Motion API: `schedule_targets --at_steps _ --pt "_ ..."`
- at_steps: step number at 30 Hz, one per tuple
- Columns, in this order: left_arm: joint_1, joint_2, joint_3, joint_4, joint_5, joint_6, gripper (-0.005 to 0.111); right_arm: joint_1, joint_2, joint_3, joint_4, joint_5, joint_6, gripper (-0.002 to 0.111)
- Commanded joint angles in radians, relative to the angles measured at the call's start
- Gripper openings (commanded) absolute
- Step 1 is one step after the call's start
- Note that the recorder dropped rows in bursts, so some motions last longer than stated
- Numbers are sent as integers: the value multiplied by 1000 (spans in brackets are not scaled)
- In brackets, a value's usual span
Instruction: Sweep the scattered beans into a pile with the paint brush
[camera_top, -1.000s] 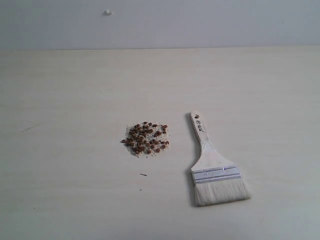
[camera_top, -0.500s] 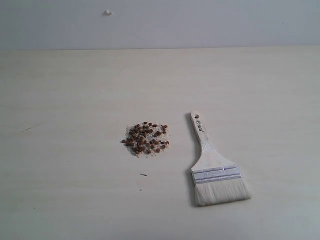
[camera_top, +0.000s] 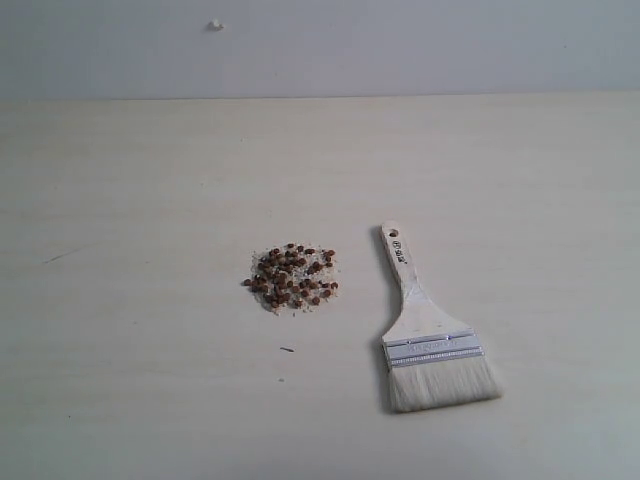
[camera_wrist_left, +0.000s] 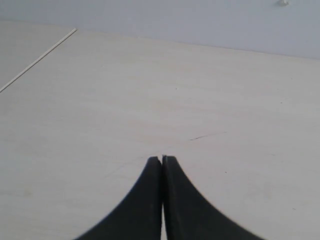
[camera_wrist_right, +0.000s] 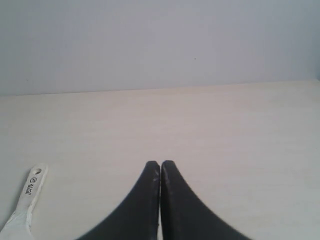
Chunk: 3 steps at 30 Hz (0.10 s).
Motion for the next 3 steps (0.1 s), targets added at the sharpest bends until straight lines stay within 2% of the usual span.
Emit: schedule_targets --at_steps 1,3 --pt "-4 -2 5 3 -2 2 0 -4 -7 5 -6 1 -1 0" --pt "-4 -2 5 3 -2 2 0 -4 -7 5 -6 1 -1 0"
